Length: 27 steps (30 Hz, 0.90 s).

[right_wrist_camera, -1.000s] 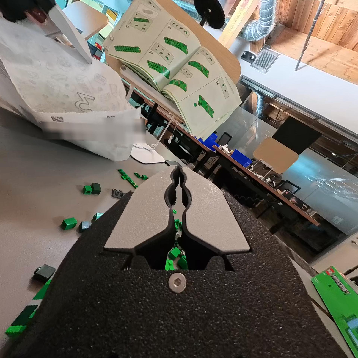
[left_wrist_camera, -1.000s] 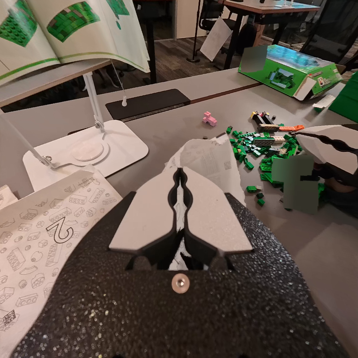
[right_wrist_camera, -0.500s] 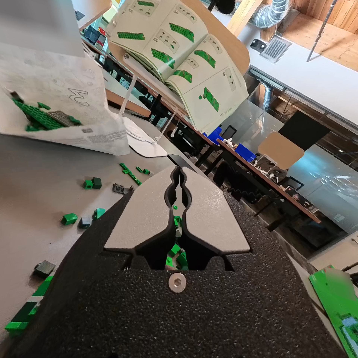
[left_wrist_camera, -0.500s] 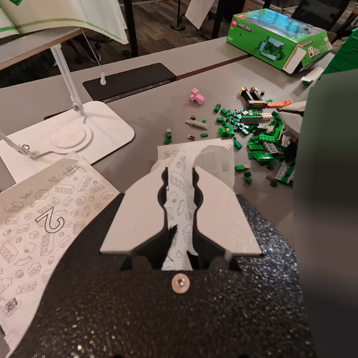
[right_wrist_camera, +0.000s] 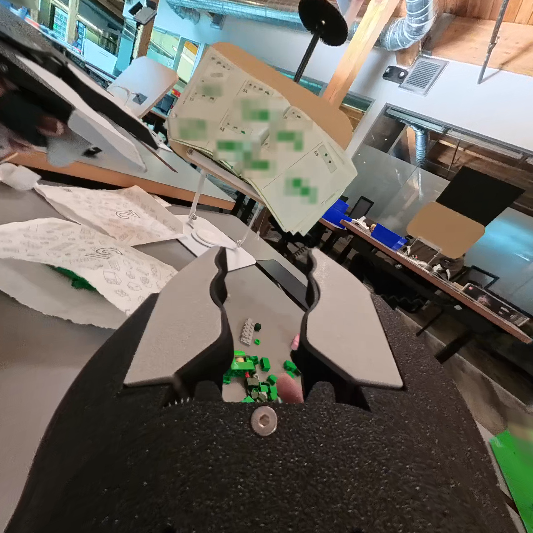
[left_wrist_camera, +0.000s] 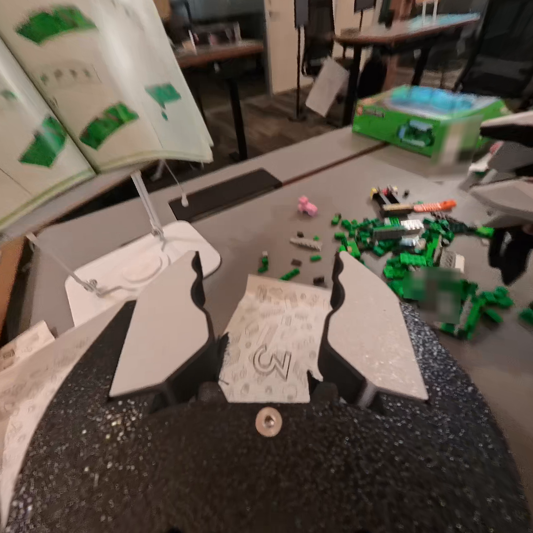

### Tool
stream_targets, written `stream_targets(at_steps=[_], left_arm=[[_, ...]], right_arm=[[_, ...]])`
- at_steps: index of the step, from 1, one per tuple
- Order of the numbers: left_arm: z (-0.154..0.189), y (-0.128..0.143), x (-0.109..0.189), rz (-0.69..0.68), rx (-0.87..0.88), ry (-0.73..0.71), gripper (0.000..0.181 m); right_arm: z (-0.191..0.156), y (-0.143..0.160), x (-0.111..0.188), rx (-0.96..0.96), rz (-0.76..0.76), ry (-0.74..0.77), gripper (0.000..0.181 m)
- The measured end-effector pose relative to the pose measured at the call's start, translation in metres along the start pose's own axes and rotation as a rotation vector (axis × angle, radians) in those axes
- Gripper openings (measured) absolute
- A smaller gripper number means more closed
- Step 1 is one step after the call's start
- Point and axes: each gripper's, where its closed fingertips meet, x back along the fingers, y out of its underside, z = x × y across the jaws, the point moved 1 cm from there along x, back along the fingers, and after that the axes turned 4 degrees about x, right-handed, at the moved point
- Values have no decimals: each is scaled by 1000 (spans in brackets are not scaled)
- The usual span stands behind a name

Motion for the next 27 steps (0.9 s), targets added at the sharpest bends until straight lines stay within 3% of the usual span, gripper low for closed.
stream_targets(at_steps=[3,11,13,17,27], left_arm=[[18,-11,-10,85,-23,3,89],[31,7,-39,-3,-127,-84,133],[32,9,-41,-13,-156,-100,136],[31,9,-43,-3,-242,-138,133],[26,20,-45,-69,-323,-160,89]], right_arm=[[7,-7,2,1,-20,10,65],[5,-7,-2,-22,-120,15,91],[0,-3,-4,-23,-173,8,92],[-6,0,-7,-26,-247,23,90],[-20,-10,-14,-137,-245,51,86]])
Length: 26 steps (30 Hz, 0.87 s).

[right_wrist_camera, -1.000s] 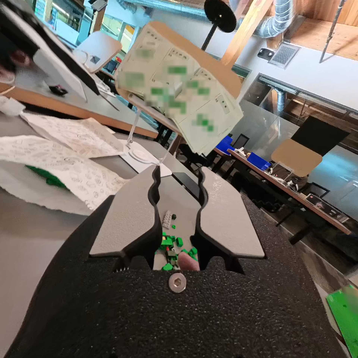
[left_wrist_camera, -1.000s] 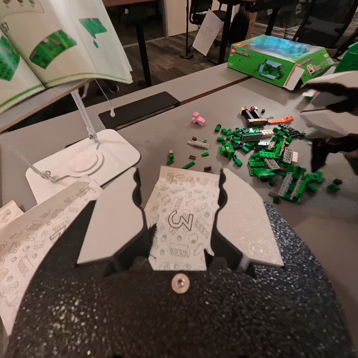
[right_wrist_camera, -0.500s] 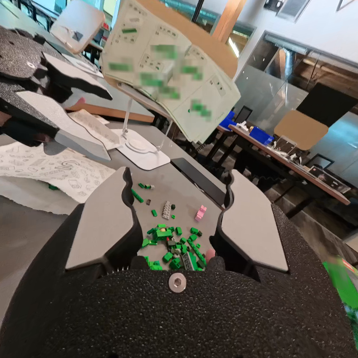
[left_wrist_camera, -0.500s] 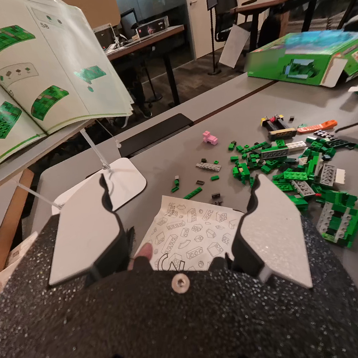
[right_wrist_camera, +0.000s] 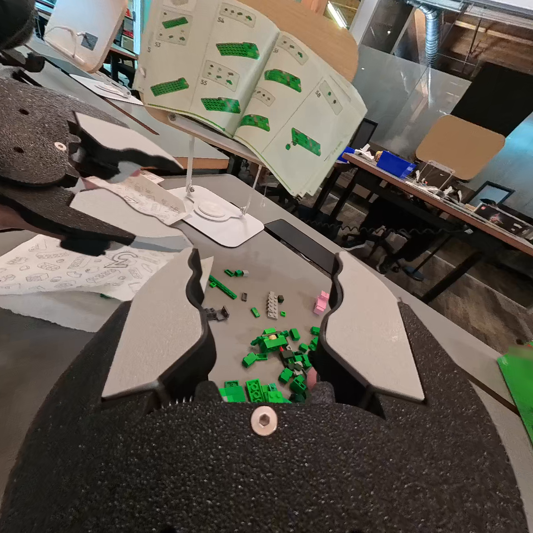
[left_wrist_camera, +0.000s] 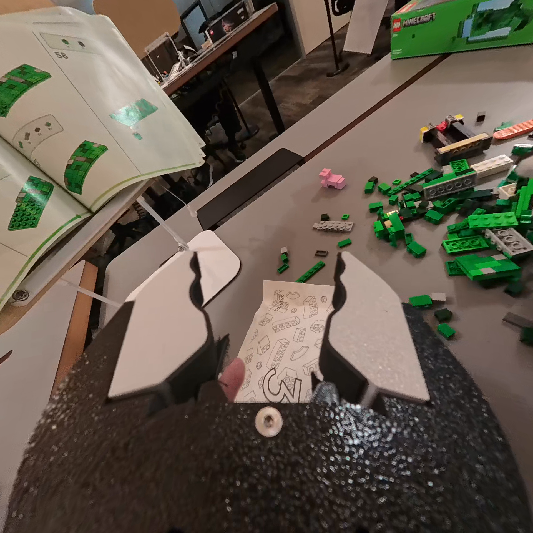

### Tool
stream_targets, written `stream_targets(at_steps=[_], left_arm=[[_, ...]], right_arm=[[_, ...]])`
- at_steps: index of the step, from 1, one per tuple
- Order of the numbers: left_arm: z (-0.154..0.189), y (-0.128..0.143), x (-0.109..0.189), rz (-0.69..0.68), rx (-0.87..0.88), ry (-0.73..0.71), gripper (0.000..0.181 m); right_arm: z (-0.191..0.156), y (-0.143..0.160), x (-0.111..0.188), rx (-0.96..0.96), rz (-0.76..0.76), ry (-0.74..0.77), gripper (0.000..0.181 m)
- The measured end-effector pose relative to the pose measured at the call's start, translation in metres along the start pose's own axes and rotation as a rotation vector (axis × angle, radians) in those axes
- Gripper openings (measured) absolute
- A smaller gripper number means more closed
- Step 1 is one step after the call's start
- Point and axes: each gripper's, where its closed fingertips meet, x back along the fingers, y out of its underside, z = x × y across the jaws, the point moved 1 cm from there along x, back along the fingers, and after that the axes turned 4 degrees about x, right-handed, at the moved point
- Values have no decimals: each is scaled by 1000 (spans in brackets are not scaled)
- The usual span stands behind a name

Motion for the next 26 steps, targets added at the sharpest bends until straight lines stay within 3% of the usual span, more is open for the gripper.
stream_targets(at_steps=[5,8,10,12,21,26], left_arm=[[8,-10,10,34,-33,24,49],[11,-17,15,42,-38,10,26],[22,-24,18,47,-5,75,12],[35,-33,22,61,32,139,8],[54,-55,10,32,56,117,11],[76,-58,-1,13,74,149,28]], right_arm=[[-7,-5,7,14,8,-46,84],[-4,-3,19,31,13,-83,67],[1,-1,28,32,18,-95,63],[10,2,36,22,21,-94,61],[28,-6,57,-37,92,-117,59],[29,-7,62,-46,105,-141,60]])
